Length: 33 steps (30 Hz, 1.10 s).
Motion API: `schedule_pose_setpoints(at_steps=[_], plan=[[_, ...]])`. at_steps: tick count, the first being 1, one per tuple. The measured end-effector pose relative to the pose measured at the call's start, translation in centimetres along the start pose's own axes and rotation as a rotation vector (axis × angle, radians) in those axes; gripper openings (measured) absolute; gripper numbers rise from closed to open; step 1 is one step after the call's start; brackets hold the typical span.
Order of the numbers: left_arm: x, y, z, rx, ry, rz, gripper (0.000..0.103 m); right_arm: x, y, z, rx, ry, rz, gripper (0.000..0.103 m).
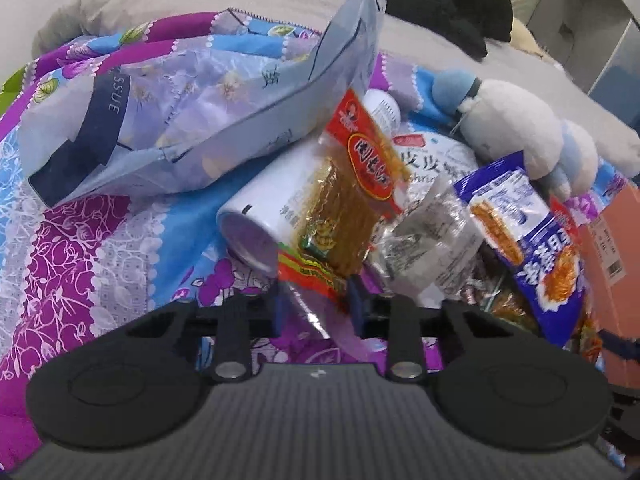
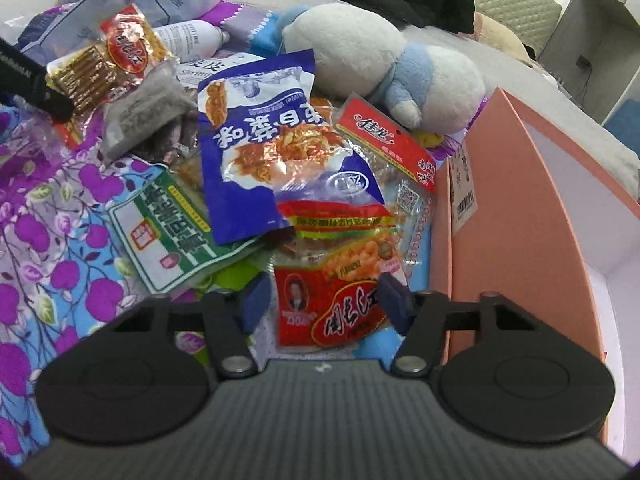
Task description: Organize snacks
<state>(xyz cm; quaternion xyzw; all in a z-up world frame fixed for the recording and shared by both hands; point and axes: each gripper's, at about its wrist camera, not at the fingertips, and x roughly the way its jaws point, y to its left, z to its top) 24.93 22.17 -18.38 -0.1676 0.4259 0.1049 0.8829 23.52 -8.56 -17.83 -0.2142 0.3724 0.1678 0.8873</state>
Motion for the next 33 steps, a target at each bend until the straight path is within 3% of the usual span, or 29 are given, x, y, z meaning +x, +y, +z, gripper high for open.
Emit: schedule_pose_setpoints(at_steps=[2, 5, 20, 33], plan=[[-0.7, -0.1, -0.1, -0.021, -0.009, -0.02, 0.02, -0.4, 0.0, -0.1, -0.004, -0.002, -0.015, 0.04], [-1.8, -0.3, -0.4, -0.029, -0.019, -0.034, 0.014, -1.1, 0.0, -0.1, 0.004, -0.001, -0.021, 0.026], [-9.9, -0.4, -5.7, -0.176, -0.023, -0.106, 0.007, -7.2, 0.6, -2.8, 0.019, -0.026, -0.001, 0.022], [-14.4, -3.1, -11.2, -0.169, 0.011, -0.155, 0.007, -11.9, 2.3, -7.1, 0.023, -0.049, 0.025, 0.022]])
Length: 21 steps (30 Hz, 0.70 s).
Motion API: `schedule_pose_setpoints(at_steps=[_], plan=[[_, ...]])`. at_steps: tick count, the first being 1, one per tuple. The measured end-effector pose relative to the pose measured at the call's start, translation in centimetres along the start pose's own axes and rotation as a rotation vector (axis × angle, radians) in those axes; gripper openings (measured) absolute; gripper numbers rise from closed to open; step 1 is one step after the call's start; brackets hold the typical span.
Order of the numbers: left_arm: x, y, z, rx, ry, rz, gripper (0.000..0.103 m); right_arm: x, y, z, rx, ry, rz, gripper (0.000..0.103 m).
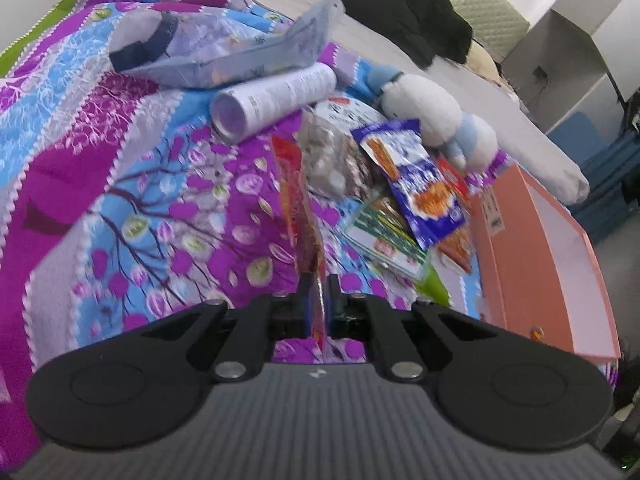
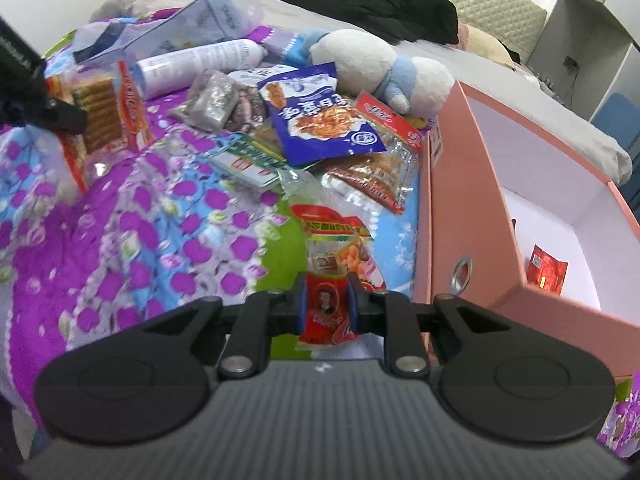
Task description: Organize snacks
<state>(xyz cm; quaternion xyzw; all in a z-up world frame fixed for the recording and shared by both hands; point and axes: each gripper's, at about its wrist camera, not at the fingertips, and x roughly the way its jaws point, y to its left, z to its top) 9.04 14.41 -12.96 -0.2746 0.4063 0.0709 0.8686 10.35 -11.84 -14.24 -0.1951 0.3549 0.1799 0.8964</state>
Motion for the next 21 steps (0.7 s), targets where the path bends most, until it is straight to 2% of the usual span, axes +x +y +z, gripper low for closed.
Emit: schedule_pose_setpoints(at_steps=[7, 21], plan=[[-0.9, -1.3, -2.0, 0.023, 0.028, -0.019, 0.007, -1.1, 1.0, -1.1, -0.017, -0.013, 0.021, 0.022], [-1.2, 0.1, -4.1, -0.017, 0.128, -0.002, 0.007, -0.8, 3.7, -2.1, -0.076, 0.004, 0.079, 0.023]])
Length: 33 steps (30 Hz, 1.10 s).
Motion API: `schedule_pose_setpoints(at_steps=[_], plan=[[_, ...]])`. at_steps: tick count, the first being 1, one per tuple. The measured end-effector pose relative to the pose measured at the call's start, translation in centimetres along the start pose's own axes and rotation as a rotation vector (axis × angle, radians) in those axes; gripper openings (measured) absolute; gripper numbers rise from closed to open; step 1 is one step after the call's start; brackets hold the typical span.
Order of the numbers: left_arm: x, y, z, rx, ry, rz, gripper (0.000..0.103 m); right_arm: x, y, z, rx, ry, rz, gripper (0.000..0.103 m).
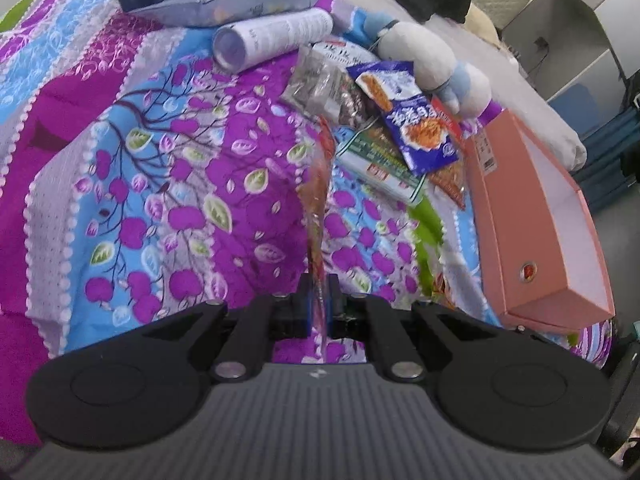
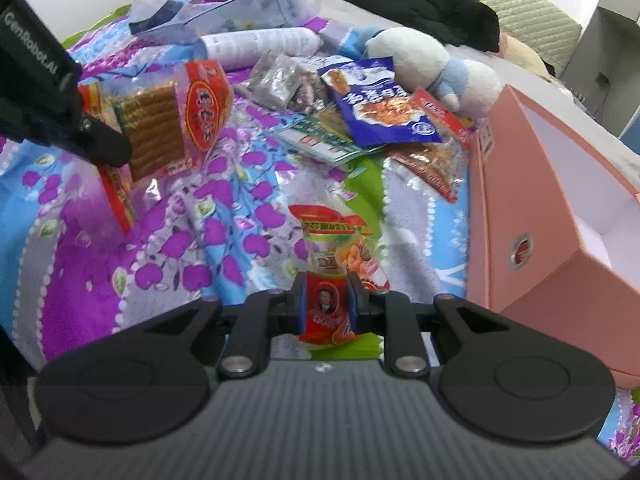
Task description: Organize snacks
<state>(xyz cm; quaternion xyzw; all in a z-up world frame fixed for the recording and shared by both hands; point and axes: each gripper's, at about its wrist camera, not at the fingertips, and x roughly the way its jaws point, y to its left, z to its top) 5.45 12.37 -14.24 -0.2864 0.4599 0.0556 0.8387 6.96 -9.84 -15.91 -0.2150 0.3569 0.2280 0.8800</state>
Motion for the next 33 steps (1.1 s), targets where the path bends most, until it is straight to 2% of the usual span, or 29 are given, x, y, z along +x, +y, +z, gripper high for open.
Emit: schedule_pose_setpoints(at_steps=[6, 7, 9, 10, 11, 14, 15, 17, 20, 27, 33], plan=[[0.4, 0.5, -0.5, 0.026, 0.055, 0.045, 0.008, 0.4, -0.1, -0.3, 0.03, 0.016, 0.033, 0.03], [0.5, 0.6, -0.5, 0.027, 0.069, 0.056, 0.012, 0.5, -0.2, -0.3, 0.043, 0.023, 0.04, 0.033], [0.5, 1.0, -0.6, 0.021, 0.079, 0.068, 0.022, 0.5, -0.3, -0.3, 0.067, 0.03, 0.058, 0.038], [0.3, 1.2, -0.7, 0.016, 0.081, 0.079, 0.034, 0.5, -0.4, -0.3, 0.082, 0.032, 0.068, 0.045], [0.2, 1.4, -0.7, 0.011, 0.082, 0.092, 0.05, 0.5, -0.6, -0.3, 0.103, 0.035, 0.081, 0.055], [-0.2, 2.0, -0.8, -0.004, 0.076, 0.125, 0.07, 0.5, -1.6, -0.4, 0.214, 0.043, 0.135, 0.077], [-0.4, 2.2, -0.8, -0.006, 0.073, 0.129, 0.072, 0.5, -1.9, -0.5, 0.247, 0.041, 0.145, 0.078], [-0.6, 2.6, -0.7, -0.008, 0.063, 0.151, 0.084, 0.4, -2.4, -0.5, 0.301, 0.039, 0.159, 0.081], [-0.8, 3.0, -0.4, -0.011, 0.039, 0.177, 0.087, 0.3, -3.1, -0.8, 0.376, 0.02, 0.175, 0.081], [-0.5, 2.6, -0.1, 0.005, 0.011, 0.176, 0.091, -0.3, -3.7, -1.5, 0.486, -0.025, 0.138, 0.081], [0.7, 3.4, 0.3, -0.048, 0.018, 0.152, 0.092, 0.1, -4.1, -1.8, 0.54, -0.037, 0.092, 0.081]])
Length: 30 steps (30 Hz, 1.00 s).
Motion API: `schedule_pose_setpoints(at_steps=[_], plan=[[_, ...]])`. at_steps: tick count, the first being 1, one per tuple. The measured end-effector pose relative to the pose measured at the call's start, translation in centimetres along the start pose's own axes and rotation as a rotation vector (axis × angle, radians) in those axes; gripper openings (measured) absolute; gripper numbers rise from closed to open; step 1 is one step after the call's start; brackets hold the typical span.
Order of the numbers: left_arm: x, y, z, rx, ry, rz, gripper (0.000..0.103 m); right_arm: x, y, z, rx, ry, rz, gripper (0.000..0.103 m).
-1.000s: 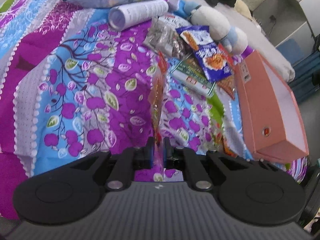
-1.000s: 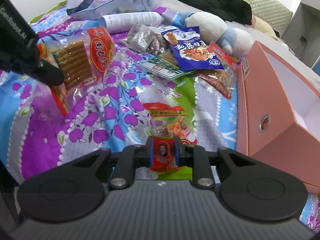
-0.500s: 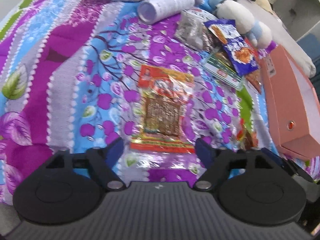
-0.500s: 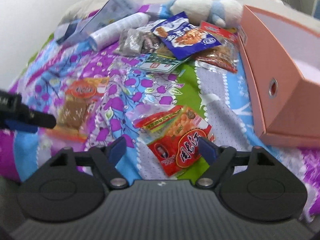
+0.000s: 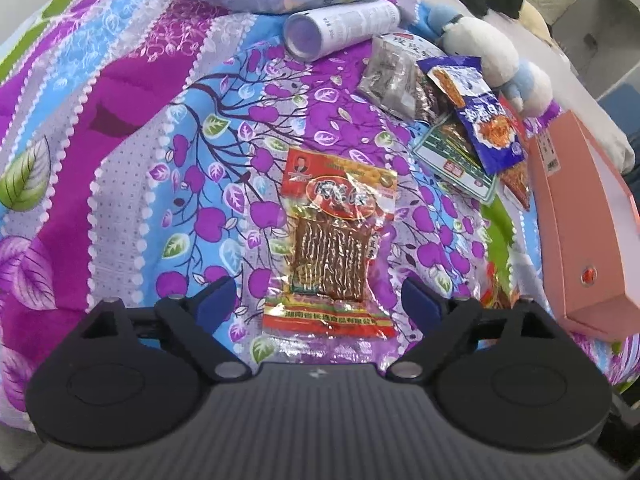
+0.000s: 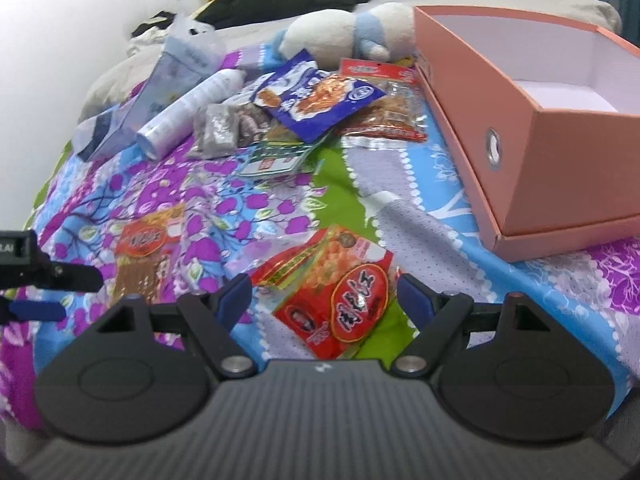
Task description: Organize snacks
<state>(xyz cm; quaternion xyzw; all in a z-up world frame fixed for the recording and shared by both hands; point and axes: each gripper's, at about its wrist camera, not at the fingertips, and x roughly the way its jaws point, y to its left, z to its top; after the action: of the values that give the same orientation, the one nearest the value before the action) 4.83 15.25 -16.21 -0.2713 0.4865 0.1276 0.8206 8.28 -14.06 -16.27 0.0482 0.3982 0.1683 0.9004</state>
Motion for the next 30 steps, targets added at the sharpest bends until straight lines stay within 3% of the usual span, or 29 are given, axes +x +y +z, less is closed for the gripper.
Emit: schedule_pose_setpoints(at_steps=[4, 7, 12, 24, 25, 30], plan=[[1.0, 0.1, 0.3, -0.012, 0.007, -0.004, 0.092, 1.0, -0.1, 0.2, 0.03, 0.03, -0.003, 0.081], [1.6, -0.2, 0.4, 0.016, 0.006, 0.011, 0.092, 2.0, 0.5, 0.0, -0.007, 0.052, -0.052, 0.082], [3.0, -1.0, 0.4, 0.07, 0.024, 0.032, 0.093, 3.2, 0.5, -0.5, -0.047, 0.07, -0.064, 0.083], [6.0, -3.7, 0.5, 0.238, 0.029, 0.17, 0.098, 2.3, -0.1, 0.4, -0.082, 0.074, -0.052, 0.061], [6.2, -4.1, 0.5, 0.264, 0.028, 0.177, 0.098, 2.2, -0.2, 0.4, -0.084, 0.072, -0.054, 0.054], [7.0, -5.0, 0.1, 0.316, 0.027, 0.205, 0.097, 2.1, -0.7, 0.2, -0.078, 0.081, -0.048, 0.053]])
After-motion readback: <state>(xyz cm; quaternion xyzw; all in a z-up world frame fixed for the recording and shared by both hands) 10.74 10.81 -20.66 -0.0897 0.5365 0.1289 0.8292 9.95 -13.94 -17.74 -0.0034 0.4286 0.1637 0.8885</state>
